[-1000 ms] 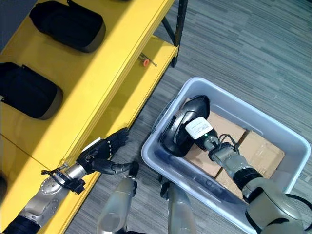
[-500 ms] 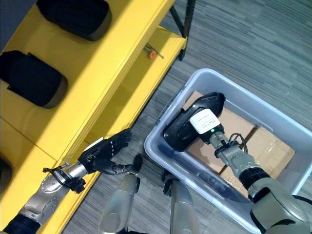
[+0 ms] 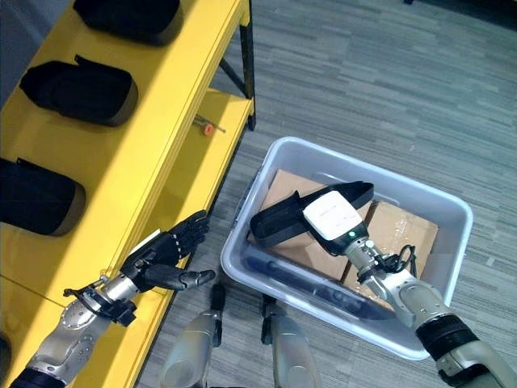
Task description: Move parts from the plastic box to the shelf.
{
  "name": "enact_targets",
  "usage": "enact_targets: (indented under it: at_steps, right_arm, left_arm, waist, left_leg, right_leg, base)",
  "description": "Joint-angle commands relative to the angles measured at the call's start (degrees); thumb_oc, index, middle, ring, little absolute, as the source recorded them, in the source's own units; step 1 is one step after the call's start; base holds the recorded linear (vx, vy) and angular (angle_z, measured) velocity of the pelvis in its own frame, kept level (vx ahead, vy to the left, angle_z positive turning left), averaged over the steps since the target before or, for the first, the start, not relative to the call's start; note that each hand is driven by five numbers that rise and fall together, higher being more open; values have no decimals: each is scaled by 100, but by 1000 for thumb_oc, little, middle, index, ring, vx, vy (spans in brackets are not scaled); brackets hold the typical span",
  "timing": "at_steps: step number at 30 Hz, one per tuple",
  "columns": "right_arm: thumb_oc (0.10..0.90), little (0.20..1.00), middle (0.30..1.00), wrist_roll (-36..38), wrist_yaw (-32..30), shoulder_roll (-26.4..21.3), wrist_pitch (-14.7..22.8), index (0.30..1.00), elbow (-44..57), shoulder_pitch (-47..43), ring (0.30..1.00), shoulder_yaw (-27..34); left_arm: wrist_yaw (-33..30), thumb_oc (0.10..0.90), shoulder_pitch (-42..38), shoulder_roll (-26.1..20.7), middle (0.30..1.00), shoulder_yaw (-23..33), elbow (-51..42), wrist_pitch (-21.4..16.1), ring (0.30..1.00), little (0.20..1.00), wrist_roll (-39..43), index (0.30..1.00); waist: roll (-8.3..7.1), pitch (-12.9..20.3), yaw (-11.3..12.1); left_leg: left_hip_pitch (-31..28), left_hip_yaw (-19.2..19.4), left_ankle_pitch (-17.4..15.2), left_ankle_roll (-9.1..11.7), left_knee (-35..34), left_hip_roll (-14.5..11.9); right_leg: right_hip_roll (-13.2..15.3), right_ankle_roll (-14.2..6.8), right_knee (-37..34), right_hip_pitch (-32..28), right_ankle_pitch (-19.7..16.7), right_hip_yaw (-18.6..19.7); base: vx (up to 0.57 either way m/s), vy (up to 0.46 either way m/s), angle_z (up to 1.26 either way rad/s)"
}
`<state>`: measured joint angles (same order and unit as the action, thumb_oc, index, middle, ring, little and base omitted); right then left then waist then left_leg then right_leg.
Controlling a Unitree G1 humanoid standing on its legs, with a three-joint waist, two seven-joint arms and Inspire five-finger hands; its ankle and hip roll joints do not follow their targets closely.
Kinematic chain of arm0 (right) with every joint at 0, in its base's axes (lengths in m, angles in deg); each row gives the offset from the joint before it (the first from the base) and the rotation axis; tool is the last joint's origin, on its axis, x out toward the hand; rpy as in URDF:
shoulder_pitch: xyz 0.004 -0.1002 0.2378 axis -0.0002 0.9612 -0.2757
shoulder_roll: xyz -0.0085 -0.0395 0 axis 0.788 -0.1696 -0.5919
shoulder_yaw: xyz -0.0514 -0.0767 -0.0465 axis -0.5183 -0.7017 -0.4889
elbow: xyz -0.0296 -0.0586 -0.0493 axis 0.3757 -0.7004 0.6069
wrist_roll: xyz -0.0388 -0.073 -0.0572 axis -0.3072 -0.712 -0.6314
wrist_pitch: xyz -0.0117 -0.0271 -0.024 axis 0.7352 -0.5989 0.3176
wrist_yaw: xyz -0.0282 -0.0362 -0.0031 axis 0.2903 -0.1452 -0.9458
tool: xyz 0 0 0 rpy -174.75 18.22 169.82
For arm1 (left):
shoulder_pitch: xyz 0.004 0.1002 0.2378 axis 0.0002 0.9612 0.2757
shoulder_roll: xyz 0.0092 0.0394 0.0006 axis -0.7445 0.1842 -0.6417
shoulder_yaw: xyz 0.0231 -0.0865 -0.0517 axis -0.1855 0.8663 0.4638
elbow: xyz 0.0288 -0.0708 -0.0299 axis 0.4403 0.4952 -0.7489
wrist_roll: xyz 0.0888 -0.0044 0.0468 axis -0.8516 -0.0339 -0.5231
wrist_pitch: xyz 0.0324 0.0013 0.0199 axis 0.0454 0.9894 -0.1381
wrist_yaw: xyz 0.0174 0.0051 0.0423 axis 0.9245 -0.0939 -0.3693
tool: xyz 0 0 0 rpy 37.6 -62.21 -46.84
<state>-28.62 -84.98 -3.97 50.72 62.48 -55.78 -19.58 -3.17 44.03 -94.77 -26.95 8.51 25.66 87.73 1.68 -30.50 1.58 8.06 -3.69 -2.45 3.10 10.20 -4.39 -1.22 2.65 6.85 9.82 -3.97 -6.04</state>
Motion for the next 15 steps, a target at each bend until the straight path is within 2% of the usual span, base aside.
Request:
enact_targets:
  at_steps: [1, 2, 6, 7, 11, 13, 15]
  right_arm:
    - [400, 300, 300, 1169, 568, -331, -2, 300, 965, 202, 300, 633]
    - [400, 300, 300, 1462, 882, -281, -1, 300, 1220, 651, 300, 1060]
    - [400, 300, 300, 1912, 1323, -194, -61, 300, 1360, 1113, 300, 1472]
    - [400, 300, 300, 2083, 1687, -88, -56, 300, 1360, 1315, 300, 1622]
    - [400, 300, 300, 2298, 2276, 59, -19, 300, 1376, 1505, 300, 1720]
    - [400, 300, 300, 2605, 2592, 39, 17, 300, 1405, 1532, 300, 1781]
    - [400, 300, 300, 2698, 2686, 69, 20, 300, 1387, 1529, 300, 1787]
  left_arm:
    - [118, 900, 564, 185, 1000, 101, -619, -451, 1000, 1000, -8, 1000]
    - [169, 900, 671, 255, 1000, 153, -585, -517, 1000, 1000, -83, 1000]
    - [42, 900, 691, 373, 1000, 196, -657, -472, 1000, 1000, -30, 1000]
    - [-158, 900, 699, 503, 1000, 268, -694, -476, 1000, 1000, -153, 1000]
    - [-479, 900, 658, 626, 1000, 353, -674, -646, 1000, 1000, -704, 1000]
    - [-548, 900, 526, 610, 1000, 391, -637, -684, 1000, 1000, -862, 1000]
    - [-603, 900, 334, 583, 1000, 357, -572, -773, 1000, 1000, -1073, 1000]
  waist:
    - [-175, 989, -63]
    - [-245, 1132, -193]
    - [-365, 1332, -353]
    - [-443, 1442, -421]
    - [-535, 1665, -510]
    - [-564, 1844, -578]
    - [-513, 1973, -649]
  left_leg:
    - [134, 22, 728, 107, -939, -333]
    - [97, 326, 555, 78, -688, -275]
    - [-63, 712, -17, -69, -132, -36]
    - [-138, 871, -250, -149, 326, 81]
    - [-407, 955, -404, -239, 886, 246]
    - [-700, 975, -502, -259, 740, 349]
    - [-1058, 1049, -597, -311, 66, 437]
  right_leg:
    - [-75, -171, 583, -604, 1477, -3]
    - [1, -205, 323, -767, 1344, -69]
    - [176, -248, -10, -841, 1102, -82]
    - [262, -262, -164, -883, 973, -70]
    - [290, -285, -334, -927, 794, 17]
    - [259, -341, -423, -928, 683, 54]
    - [201, -446, -446, -895, 592, 52]
  base:
    - [81, 125, -21]
    - [49, 113, -20]
    - [-59, 104, 3]
    - [-102, 151, 11]
    - [-101, 143, 8]
    - [-163, 219, -2]
    - [-186, 279, 12]
